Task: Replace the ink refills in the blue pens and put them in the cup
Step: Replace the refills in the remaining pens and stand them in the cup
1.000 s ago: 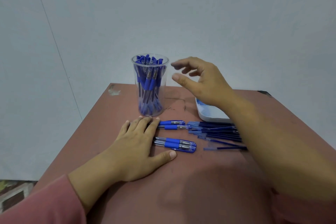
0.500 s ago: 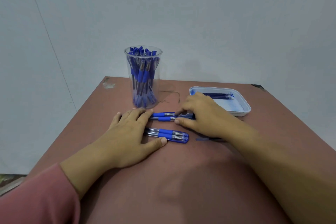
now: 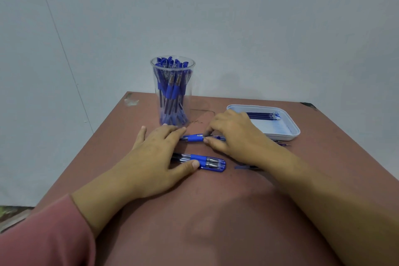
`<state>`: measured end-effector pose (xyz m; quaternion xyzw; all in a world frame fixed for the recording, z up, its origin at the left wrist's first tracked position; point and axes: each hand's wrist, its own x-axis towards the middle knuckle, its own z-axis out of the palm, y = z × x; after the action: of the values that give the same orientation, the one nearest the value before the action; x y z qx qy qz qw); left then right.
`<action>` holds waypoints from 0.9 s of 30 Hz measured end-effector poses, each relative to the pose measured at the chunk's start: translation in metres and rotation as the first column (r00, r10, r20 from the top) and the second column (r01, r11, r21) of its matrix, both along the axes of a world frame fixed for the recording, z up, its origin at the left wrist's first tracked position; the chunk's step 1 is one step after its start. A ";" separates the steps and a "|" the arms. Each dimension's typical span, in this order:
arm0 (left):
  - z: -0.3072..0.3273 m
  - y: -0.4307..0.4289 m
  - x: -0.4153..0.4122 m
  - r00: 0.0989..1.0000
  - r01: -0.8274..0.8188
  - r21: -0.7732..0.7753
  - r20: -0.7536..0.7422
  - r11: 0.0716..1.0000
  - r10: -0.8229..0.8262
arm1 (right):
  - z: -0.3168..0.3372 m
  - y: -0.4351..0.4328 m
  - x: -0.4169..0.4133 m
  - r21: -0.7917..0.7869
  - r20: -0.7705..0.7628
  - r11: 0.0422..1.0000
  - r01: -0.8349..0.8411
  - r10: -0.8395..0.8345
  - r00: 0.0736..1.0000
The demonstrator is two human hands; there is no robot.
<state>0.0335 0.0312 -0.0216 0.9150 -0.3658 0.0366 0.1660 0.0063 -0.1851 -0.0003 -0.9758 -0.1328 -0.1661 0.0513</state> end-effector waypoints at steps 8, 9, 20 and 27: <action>0.026 -0.029 0.003 0.971 0.207 -0.272 0.177 0.940 -0.163 | 0.017 -0.027 -0.037 0.342 0.093 0.933 -0.111 0.084 0.992; 0.029 -0.034 0.004 0.967 0.233 -0.283 0.173 0.930 -0.189 | 0.015 -0.032 -0.041 0.356 0.110 0.927 -0.115 0.081 0.991; 0.018 -0.043 0.005 0.976 0.207 -0.377 0.015 0.903 -0.218 | 0.001 -0.035 -0.042 0.581 0.143 0.806 -0.113 0.035 0.989; 0.014 -0.041 0.006 0.979 0.183 -0.431 0.003 0.883 -0.202 | -0.001 -0.029 -0.039 0.593 0.082 0.798 -0.112 0.079 0.994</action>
<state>0.0396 -0.0096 -0.0080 0.8157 -0.4341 0.0803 0.3738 -0.0330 -0.2146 -0.0012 -0.8975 -0.1242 -0.2226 0.3598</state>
